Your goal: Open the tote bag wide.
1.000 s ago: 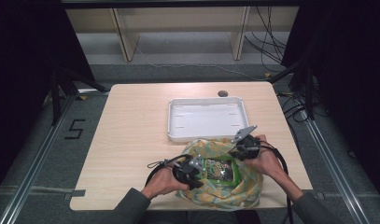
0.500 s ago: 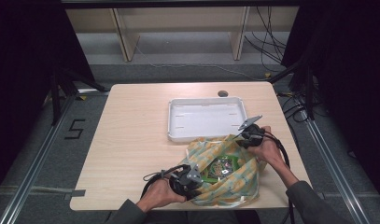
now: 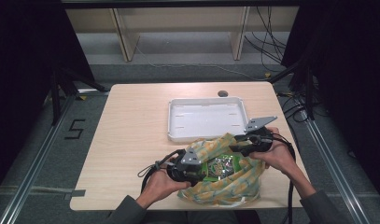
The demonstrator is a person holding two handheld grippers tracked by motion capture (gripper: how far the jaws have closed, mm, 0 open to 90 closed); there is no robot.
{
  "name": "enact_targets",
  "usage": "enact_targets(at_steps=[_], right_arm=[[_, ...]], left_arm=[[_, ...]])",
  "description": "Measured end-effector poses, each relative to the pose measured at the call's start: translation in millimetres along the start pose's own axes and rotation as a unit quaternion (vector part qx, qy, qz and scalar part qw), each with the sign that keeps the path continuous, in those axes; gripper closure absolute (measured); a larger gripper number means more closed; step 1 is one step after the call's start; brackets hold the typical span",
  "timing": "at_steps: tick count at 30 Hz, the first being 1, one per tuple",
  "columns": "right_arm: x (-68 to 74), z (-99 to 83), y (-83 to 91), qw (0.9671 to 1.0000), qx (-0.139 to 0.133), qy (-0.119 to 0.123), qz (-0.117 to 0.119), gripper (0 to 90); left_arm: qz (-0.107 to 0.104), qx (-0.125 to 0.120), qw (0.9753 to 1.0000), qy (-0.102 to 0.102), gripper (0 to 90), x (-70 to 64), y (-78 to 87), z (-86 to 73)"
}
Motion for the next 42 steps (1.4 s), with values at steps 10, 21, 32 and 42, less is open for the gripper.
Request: enact_targets(at_steps=[10, 21, 32, 42], right_arm=[[9.3, -2.1, -40.3, 0.9978, 0.059, 0.008, 0.029, 48.7], [1.3, -10.0, -68.1, 0.9925, 0.112, 0.009, 0.049, 45.9], [1.5, -11.3, -82.0, 0.9877, 0.138, -0.010, 0.073, 43.8], [7.6, -11.6, -82.7, 0.9825, 0.158, -0.043, 0.089, 42.4]], left_arm=[[0.008, 0.000, 1.0000, 0.001, 89.4, -10.0, -26.8, -0.2], [0.004, 0.040, 0.9992, -0.005, 89.3, -12.2, -47.9, 0.5], [-0.006, 0.050, 0.9987, 0.009, 89.4, -11.1, -61.8, 0.1], [-0.011, 0.057, 0.9982, 0.015, 89.5, -10.9, -66.0, 0.7]])
Point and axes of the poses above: each handheld gripper's, and its own axes: y roughly backward along the jaws, z roughly out of its top, x roughly to its left, the point moved 4 cm from there along -y, roughly forward along the jaws, and after that the axes turned 12 degrees about x, right-handed, at the moved point
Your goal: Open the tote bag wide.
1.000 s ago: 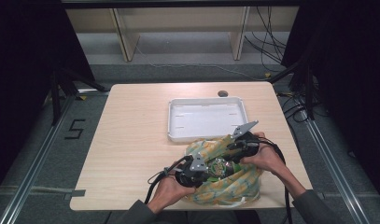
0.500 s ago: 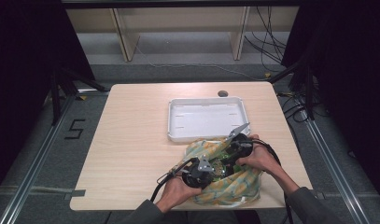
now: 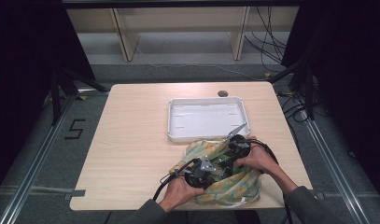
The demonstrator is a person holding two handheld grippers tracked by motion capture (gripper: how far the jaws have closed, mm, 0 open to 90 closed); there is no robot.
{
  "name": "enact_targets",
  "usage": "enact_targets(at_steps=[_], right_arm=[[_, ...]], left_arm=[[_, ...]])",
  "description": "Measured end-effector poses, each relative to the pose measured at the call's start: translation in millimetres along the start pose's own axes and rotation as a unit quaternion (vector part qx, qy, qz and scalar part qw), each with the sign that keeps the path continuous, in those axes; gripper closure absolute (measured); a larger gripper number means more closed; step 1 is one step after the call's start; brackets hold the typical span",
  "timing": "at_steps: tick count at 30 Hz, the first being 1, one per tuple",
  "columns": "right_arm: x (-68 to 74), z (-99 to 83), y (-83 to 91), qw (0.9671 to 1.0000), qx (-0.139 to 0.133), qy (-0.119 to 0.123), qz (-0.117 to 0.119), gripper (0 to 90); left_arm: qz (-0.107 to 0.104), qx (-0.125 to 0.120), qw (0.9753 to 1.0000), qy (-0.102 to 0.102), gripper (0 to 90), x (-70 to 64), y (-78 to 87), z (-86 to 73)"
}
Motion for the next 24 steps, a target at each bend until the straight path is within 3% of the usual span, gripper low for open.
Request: enact_targets(at_steps=[1, 2, 4, 6, 7, 8, 9, 10, 13, 14, 17, 18, 21, 24], right_arm=[[-0.8, 0.8, -0.8, 1.0000, -0.002, 0.004, 0.001, 42.0], [-0.7, 1.1, -1.3, 1.0000, 0.001, 0.000, 0.006, 41.7], [1.0, 2.2, -2.2, 0.9999, 0.004, -0.007, 0.015, 41.8], [1.4, 1.9, -1.6, 0.9995, 0.007, -0.002, 0.030, 42.9], [2.4, 1.8, -0.4, 0.9992, 0.005, -0.004, 0.039, 44.1], [4.0, 1.6, 1.3, 0.9989, 0.003, -0.009, 0.045, 45.6], [6.0, 2.0, 3.6, 0.9983, -0.003, -0.011, 0.057, 46.8], [5.6, 2.3, 5.8, 0.9981, -0.009, 0.000, 0.061, 47.8], [11.5, 1.8, 16.0, 0.9984, -0.018, -0.009, 0.053, 51.6], [11.2, 2.4, 18.5, 0.9983, -0.026, 0.001, 0.052, 52.9], [17.5, 2.0, 27.5, 0.9967, -0.038, 0.004, 0.072, 56.5], [18.1, 1.7, 28.8, 0.9969, -0.035, 0.004, 0.070, 56.7], [22.8, 0.9, 30.8, 0.9975, -0.033, 0.004, 0.063, 59.3], [26.6, 1.3, 29.7, 0.9960, -0.030, 0.013, 0.083, 61.1]], left_arm=[[0.002, 0.003, 1.0000, -0.008, 89.5, 1.4, 0.7, 0.1], [0.001, -0.002, 1.0000, -0.001, 89.5, 0.8, -0.1, 0.4], [0.003, 0.004, 1.0000, -0.008, 89.5, 1.6, 0.5, 0.1], [0.000, -0.007, 0.9999, 0.011, 89.5, -0.8, -1.9, 0.2], [0.003, 0.004, 1.0000, -0.007, 89.5, 1.4, -1.3, -0.9], [0.005, 0.003, 1.0000, -0.006, 89.5, 1.1, -2.5, -1.4], [0.002, -0.007, 0.9999, 0.011, 89.5, -1.6, -4.4, -0.9], [0.004, 0.000, 1.0000, 0.002, 89.5, -1.0, -3.8, -1.4], [0.009, 0.000, 1.0000, 0.003, 89.5, -0.8, -3.7, -1.4], [0.009, -0.001, 1.0000, 0.000, 89.5, -0.4, -3.9, -1.3], [0.007, -0.003, 0.9999, 0.009, 89.5, -1.3, -5.6, -1.6], [0.010, -0.003, 0.9999, 0.001, 89.4, -0.3, -5.0, -1.4], [0.009, -0.004, 1.0000, 0.001, 89.4, 0.3, -3.4, -1.3], [0.008, -0.005, 0.9999, 0.006, 89.5, 0.9, -2.7, -1.2]])
Point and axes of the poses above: each handheld gripper's, and its own axes: y roughly backward along the jaws, z roughly out of its top, x roughly to its left, the point moved 4 cm from there along -y, roughly forward along the jaws, and after that the axes turned 12 degrees about x, right-handed, at the moved point
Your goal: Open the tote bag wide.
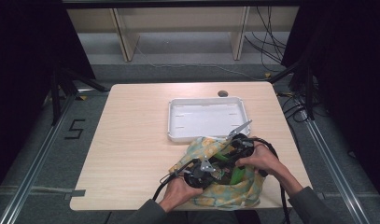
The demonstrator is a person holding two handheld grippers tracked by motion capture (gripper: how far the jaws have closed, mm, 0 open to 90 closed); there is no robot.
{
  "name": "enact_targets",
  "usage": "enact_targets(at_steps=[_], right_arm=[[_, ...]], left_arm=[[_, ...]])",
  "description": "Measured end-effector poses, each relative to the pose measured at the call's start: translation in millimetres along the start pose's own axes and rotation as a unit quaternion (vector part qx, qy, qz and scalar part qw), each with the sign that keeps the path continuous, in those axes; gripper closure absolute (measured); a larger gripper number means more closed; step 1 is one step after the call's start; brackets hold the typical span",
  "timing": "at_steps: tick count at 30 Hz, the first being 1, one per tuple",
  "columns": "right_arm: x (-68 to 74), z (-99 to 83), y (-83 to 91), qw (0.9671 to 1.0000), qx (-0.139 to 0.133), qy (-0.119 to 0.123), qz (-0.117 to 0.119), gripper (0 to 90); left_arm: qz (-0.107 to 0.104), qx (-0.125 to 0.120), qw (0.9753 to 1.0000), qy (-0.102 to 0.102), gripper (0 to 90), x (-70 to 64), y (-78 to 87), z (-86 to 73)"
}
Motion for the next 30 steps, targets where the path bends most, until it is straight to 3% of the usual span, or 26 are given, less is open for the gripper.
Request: enact_targets(at_steps=[1, 4, 5, 6, 8, 10, 12, 17, 20, 26, 28, 30], right_arm=[[0.9, 0.5, -1.1, 1.0000, 0.002, 0.000, -0.003, 62.7], [2.5, 1.2, -0.3, 1.0000, -0.003, 0.002, -0.007, 70.2], [2.7, 1.2, -0.3, 1.0000, -0.006, 0.007, -0.004, 71.8], [5.1, 0.9, 0.1, 0.9999, -0.003, -0.001, 0.010, 73.1], [5.5, 1.6, 1.7, 0.9997, -0.012, 0.018, 0.010, 74.1], [7.5, 0.9, 3.5, 0.9999, -0.010, 0.008, 0.000, 74.3], [9.5, 0.5, 5.9, 1.0000, -0.007, 0.006, 0.000, 74.9], [10.5, 0.6, 6.0, 0.9999, -0.009, 0.012, -0.002, 75.2], [11.6, 0.5, 6.6, 0.9999, -0.007, 0.011, -0.003, 75.3], [14.0, 0.5, 6.3, 0.9998, -0.008, 0.019, -0.005, 75.4], [15.4, 0.6, 6.5, 0.9997, -0.004, 0.024, 0.009, 75.4], [15.1, 1.2, 6.6, 0.9995, -0.007, 0.029, -0.008, 75.5]], left_arm=[[-0.002, -0.001, 1.0000, 0.007, 89.4, -0.9, -0.1, -0.2], [-0.001, 0.007, 0.9999, -0.009, 88.1, 1.5, 4.8, -0.3], [-0.007, -0.010, 0.9999, 0.008, 86.8, -0.7, 5.4, 1.3], [-0.006, 0.000, 0.9999, -0.010, 85.4, 0.8, 11.2, 1.0], [-0.008, -0.012, 0.9998, -0.012, 81.0, 0.5, 22.4, 3.1], [-0.007, -0.025, 0.9996, -0.007, 77.5, 0.4, 28.7, 3.9], [0.003, -0.059, 0.9982, 0.007, 73.3, 0.7, 50.7, 6.3], [0.013, -0.089, 0.9959, 0.013, 66.4, 5.6, 82.1, 5.8], [0.016, -0.103, 0.9942, 0.027, 63.6, 11.4, 96.4, 5.1], [0.053, -0.105, 0.9925, 0.031, 56.1, 22.1, 106.5, 5.6], [0.079, -0.091, 0.9924, 0.026, 52.2, 29.3, 104.2, 5.9], [0.078, -0.070, 0.9941, 0.026, 49.3, 34.6, 97.4, 5.6]])
Point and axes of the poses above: each handheld gripper's, and its own axes: y roughly backward along the jaws, z roughly out of its top, x roughly to its left, the point moved 4 cm from there along -y, roughly forward along the jaws, and after that the axes turned 12 degrees about x, right-handed, at the moved point
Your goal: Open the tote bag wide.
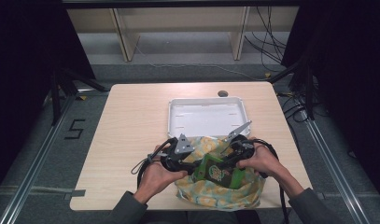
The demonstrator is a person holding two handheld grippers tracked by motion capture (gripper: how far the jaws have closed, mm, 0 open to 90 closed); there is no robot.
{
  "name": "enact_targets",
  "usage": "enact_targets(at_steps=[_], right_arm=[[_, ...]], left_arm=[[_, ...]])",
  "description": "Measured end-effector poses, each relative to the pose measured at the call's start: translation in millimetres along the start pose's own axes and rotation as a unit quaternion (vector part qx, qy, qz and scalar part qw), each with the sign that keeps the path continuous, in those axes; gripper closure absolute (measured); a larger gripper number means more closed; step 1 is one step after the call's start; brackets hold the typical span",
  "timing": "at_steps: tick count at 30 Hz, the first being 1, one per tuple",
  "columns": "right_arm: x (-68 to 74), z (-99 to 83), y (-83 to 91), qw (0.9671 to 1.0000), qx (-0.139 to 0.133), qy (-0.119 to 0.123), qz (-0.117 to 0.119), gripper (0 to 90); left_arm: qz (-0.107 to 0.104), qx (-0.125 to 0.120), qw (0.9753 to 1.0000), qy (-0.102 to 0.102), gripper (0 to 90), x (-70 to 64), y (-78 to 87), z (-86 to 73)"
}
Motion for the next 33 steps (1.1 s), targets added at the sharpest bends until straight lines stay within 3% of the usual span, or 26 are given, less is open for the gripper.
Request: enact_targets(at_steps=[3, 7, 11, 12, 16, 18, 21, 22, 23, 24, 26, 27, 28, 32, 33], right_arm=[[2.6, -0.4, 1.3, 1.0000, 0.005, -0.006, 0.000, 75.6], [4.3, -0.4, 2.4, 1.0000, 0.007, -0.001, -0.003, 75.7], [6.7, 0.0, 4.4, 1.0000, 0.003, 0.006, -0.003, 75.7], [6.2, 0.2, 4.6, 0.9999, 0.003, 0.012, -0.008, 75.7], [9.0, 1.8, 6.5, 0.9996, -0.002, 0.027, 0.001, 75.8], [12.0, 2.7, 10.0, 0.9997, -0.007, 0.019, -0.012, 75.8], [15.9, 4.7, 17.5, 0.9994, -0.019, 0.024, -0.015, 75.8], [15.7, 5.5, 19.1, 0.9992, -0.024, 0.028, -0.019, 75.8], [17.2, 6.2, 22.6, 0.9990, -0.032, 0.025, -0.019, 75.8], [16.8, 6.6, 24.6, 0.9989, -0.033, 0.029, -0.019, 75.8], [15.0, 6.5, 30.2, 0.9985, -0.041, 0.027, -0.023, 75.8], [15.0, 6.3, 31.4, 0.9986, -0.043, 0.021, -0.021, 75.8], [13.1, 6.9, 31.7, 0.9978, -0.055, 0.033, -0.018, 75.8], [12.4, 6.8, 39.3, 0.9972, -0.063, 0.035, -0.021, 75.8], [14.9, 6.0, 42.3, 0.9976, -0.063, 0.021, -0.018, 75.8]], left_arm=[[0.003, 0.015, 0.9999, 0.001, 54.5, 6.3, -13.4, -2.1], [0.011, 0.022, 0.9997, -0.001, 82.3, 17.2, -23.1, -5.0], [0.016, 0.025, 0.9993, 0.021, 89.2, 34.4, -29.8, -8.9], [0.014, 0.024, 0.9991, 0.031, 89.2, 37.5, -32.0, -10.2], [0.010, 0.036, 0.9986, 0.036, 89.3, 42.1, -44.1, -15.7], [0.008, 0.041, 0.9984, 0.038, 89.3, 42.4, -50.8, -17.7], [-0.003, 0.047, 0.9980, 0.043, 88.7, 44.4, -59.1, -20.2], [-0.006, 0.039, 0.9974, 0.061, 86.9, 43.6, -61.0, -19.7], [-0.009, 0.048, 0.9973, 0.054, 84.0, 44.8, -58.5, -20.1], [-0.010, 0.032, 0.9973, 0.066, 81.4, 43.5, -56.7, -18.0], [-0.011, 0.033, 0.9976, 0.060, 72.2, 46.1, -46.3, -16.6], [-0.009, 0.022, 0.9978, 0.062, 68.7, 46.5, -40.4, -15.3], [-0.012, 0.017, 0.9977, 0.065, 66.6, 45.3, -35.5, -14.6], [-0.024, 0.003, 0.9979, 0.061, 56.4, 40.1, -16.1, -13.9], [-0.025, -0.001, 0.9977, 0.063, 54.2, 39.1, -11.6, -14.2]])
Point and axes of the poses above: each handheld gripper's, and its own axes: y roughly backward along the jaws, z roughly out of its top, x roughly to its left, the point moved 4 cm from there along -y, roughly forward along the jaws, and after that the axes turned 12 degrees about x, right-handed, at the moved point
